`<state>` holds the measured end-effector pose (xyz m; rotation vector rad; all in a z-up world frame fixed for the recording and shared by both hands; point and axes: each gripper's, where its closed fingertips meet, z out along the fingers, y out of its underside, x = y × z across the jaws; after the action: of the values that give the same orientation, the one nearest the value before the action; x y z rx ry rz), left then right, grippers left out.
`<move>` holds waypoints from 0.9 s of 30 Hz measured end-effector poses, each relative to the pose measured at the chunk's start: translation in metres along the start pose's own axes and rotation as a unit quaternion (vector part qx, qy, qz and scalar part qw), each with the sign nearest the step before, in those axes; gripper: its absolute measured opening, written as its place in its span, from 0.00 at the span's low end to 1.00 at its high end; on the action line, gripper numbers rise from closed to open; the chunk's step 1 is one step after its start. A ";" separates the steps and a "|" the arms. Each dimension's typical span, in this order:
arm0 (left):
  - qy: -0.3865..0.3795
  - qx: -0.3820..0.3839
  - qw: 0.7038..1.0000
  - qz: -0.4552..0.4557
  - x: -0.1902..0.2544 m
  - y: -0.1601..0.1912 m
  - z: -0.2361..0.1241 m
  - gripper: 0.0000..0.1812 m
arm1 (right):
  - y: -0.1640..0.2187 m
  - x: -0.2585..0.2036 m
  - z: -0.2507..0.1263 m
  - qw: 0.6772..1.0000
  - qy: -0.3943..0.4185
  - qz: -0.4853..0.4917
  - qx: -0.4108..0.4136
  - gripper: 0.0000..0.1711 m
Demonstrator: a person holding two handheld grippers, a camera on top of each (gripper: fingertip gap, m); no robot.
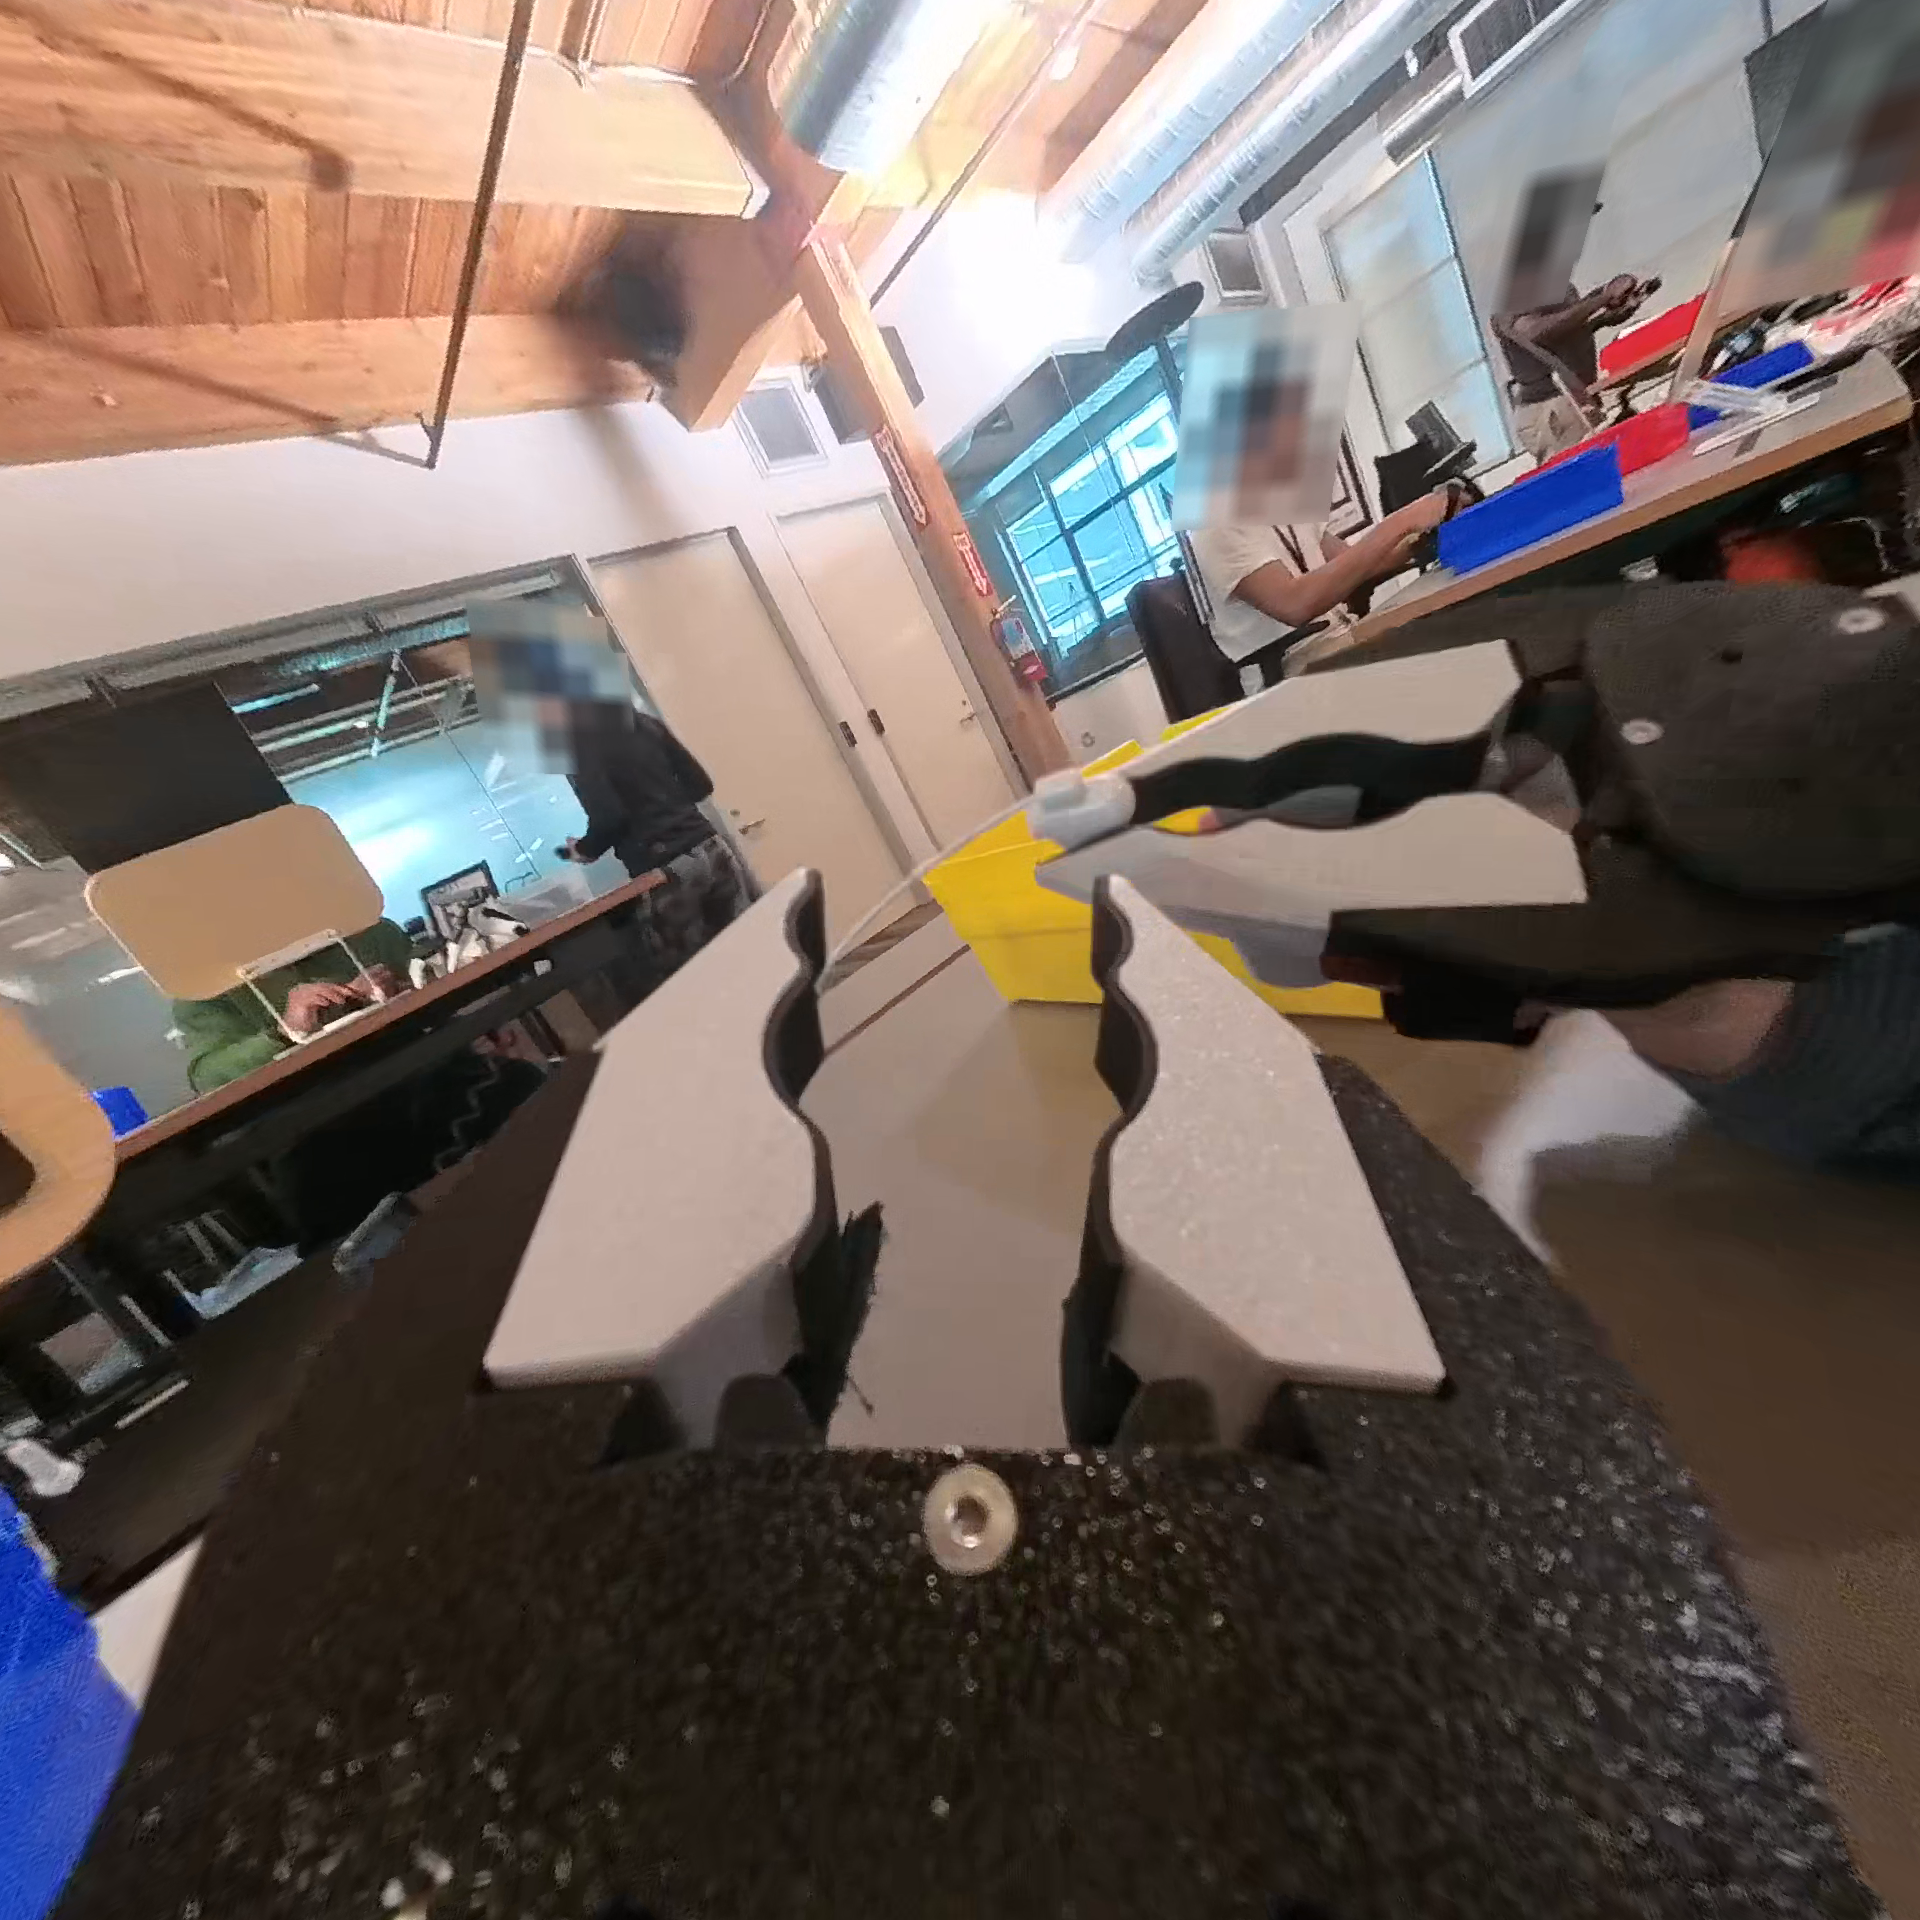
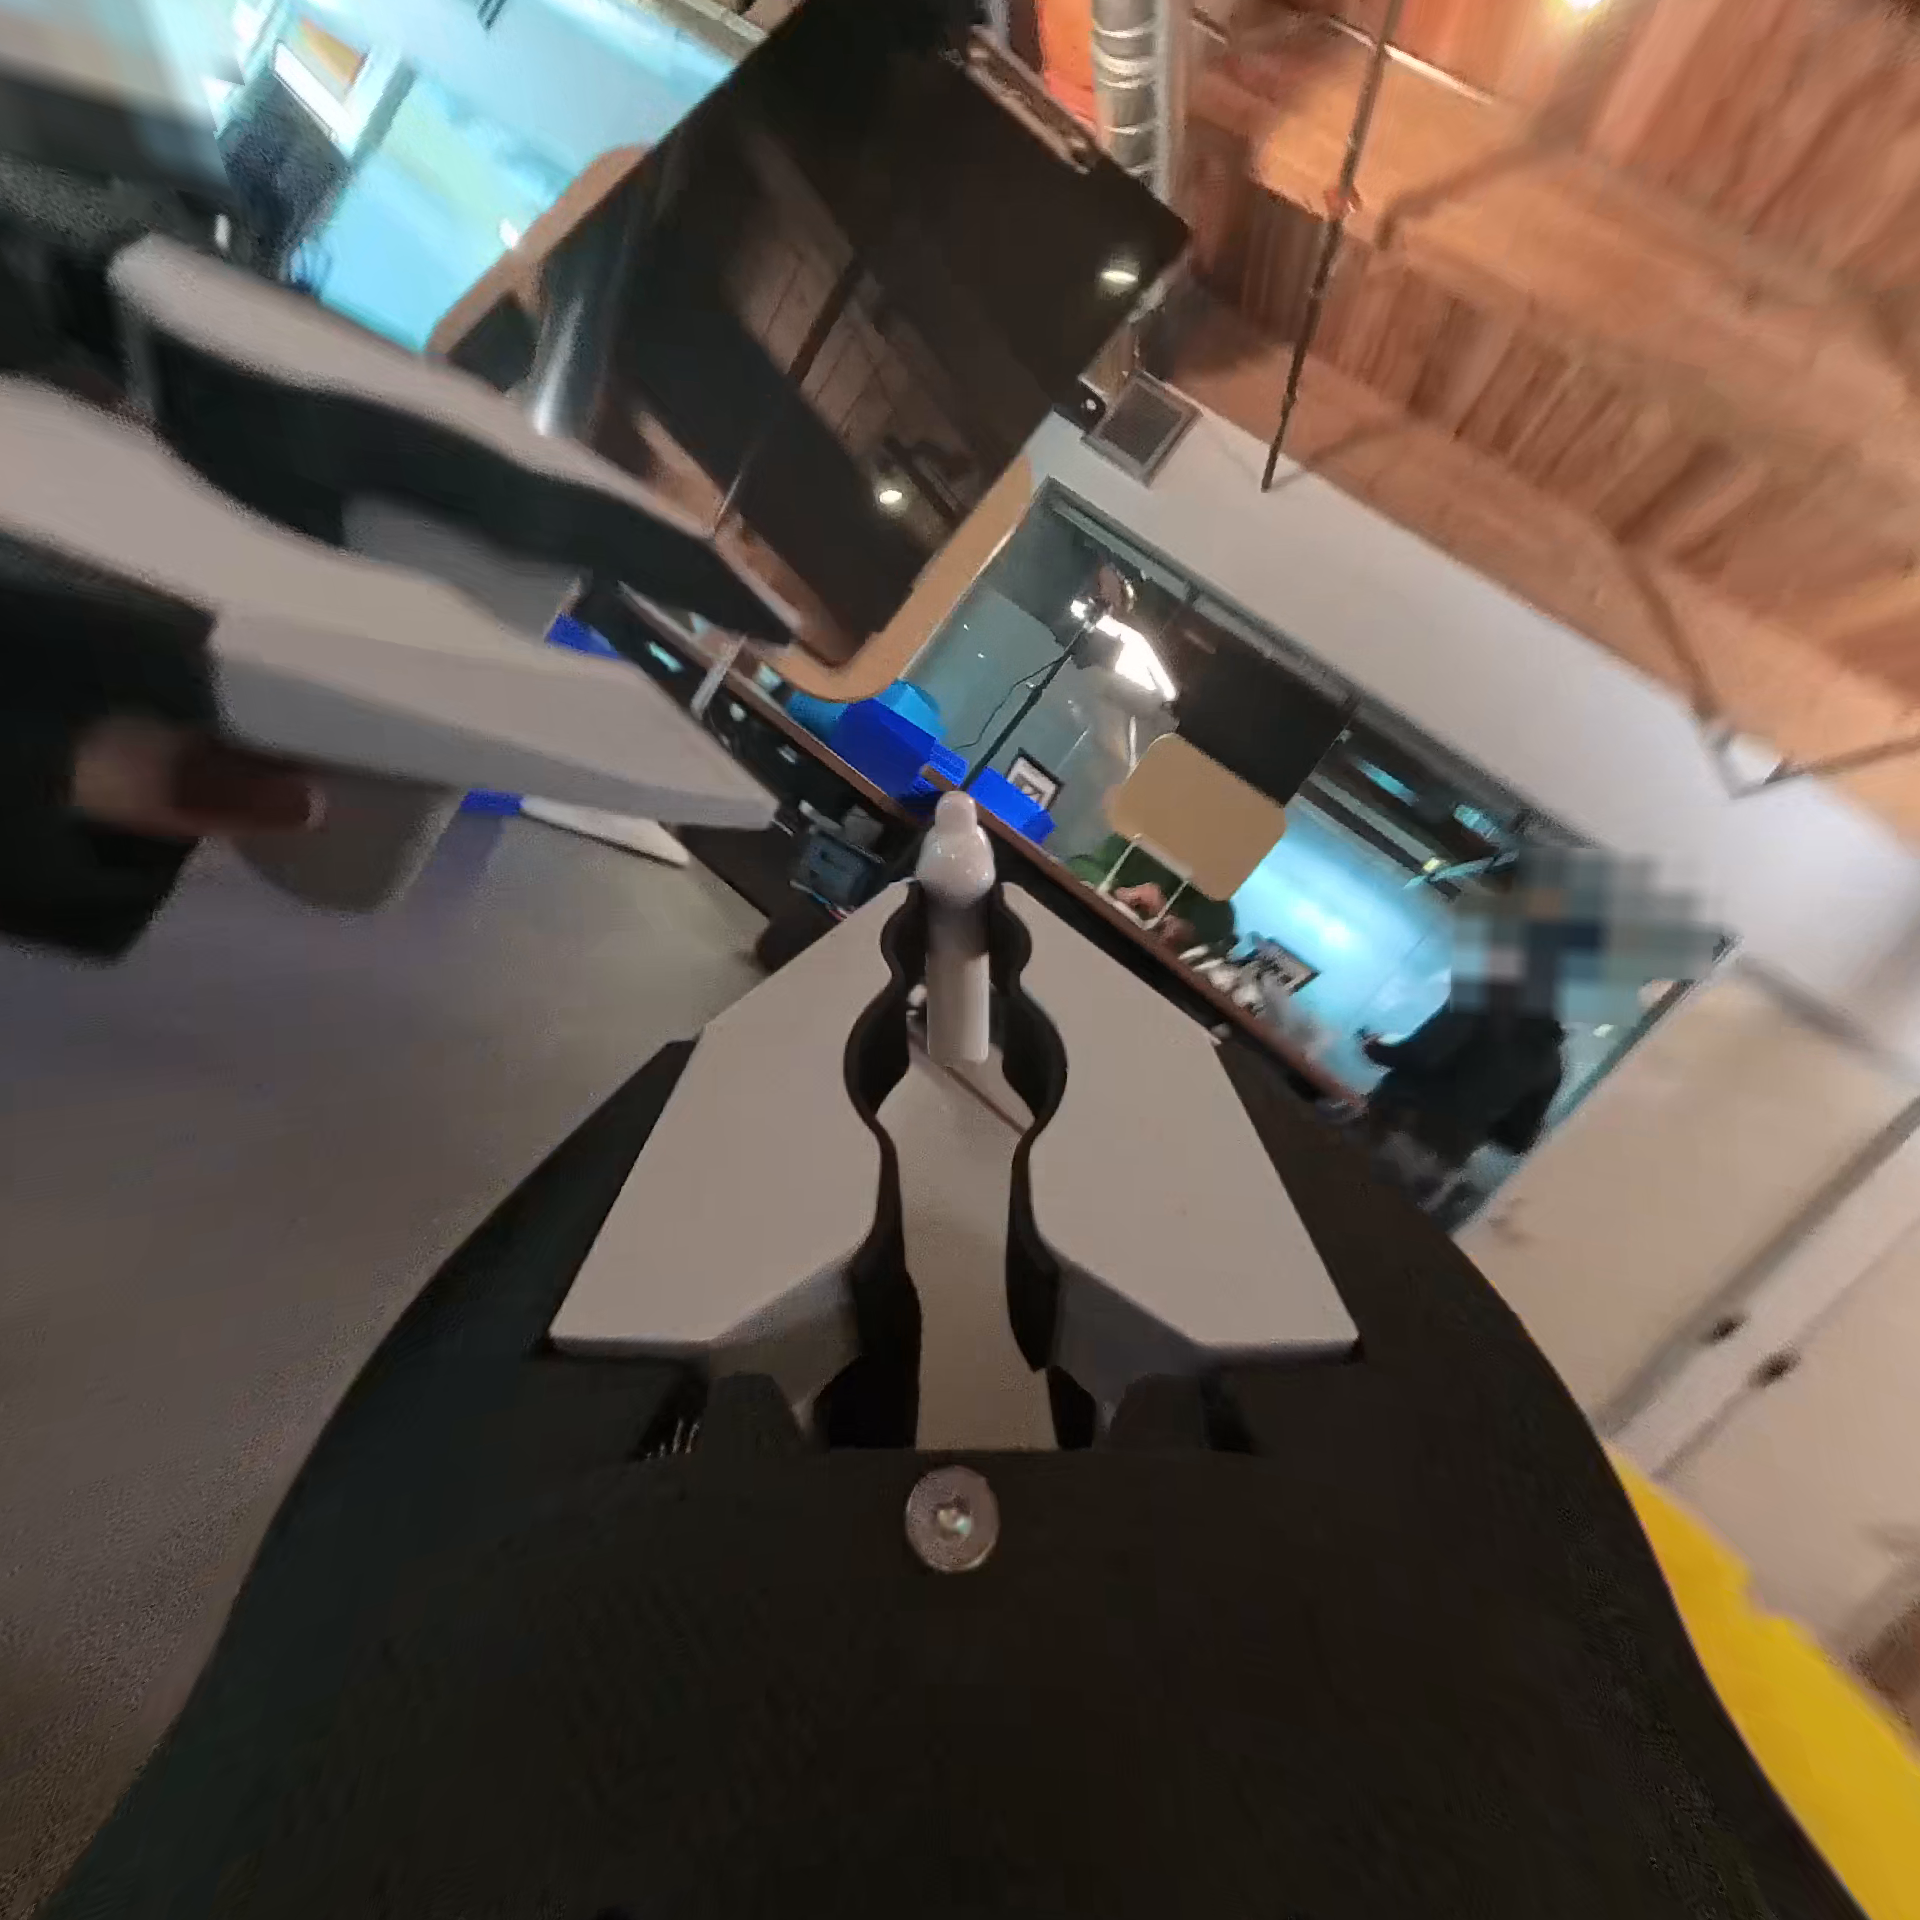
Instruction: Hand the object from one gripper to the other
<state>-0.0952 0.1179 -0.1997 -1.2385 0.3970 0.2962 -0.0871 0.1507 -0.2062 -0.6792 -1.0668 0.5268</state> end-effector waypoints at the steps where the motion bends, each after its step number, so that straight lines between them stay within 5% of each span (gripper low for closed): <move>1: -0.002 -0.003 1.000 0.018 0.000 0.001 -0.001 0.27 | -0.001 -0.004 0.000 0.999 -0.005 -0.038 -0.001 0.05; 7: -0.003 -0.062 0.970 0.234 0.009 0.016 -0.006 0.22 | 0.011 -0.026 -0.008 0.946 -0.036 -0.322 -0.024 0.05; 10: 0.025 -0.080 0.945 0.316 0.026 0.024 -0.006 0.20 | 0.016 -0.038 -0.009 0.925 -0.057 -0.375 -0.026 0.05; 23: 0.017 -0.142 0.890 0.433 0.029 0.042 -0.003 0.06 | 0.018 -0.045 -0.009 0.928 -0.073 -0.364 -0.026 0.07; 27: -0.017 -0.143 0.916 0.376 0.016 0.036 -0.002 0.05 | 0.028 -0.036 -0.005 0.952 -0.071 -0.292 -0.052 0.30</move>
<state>-0.0967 0.1266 -0.2375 -1.3196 0.8173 1.0645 -0.0983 0.1441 -0.2498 -0.3883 -1.3686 0.0051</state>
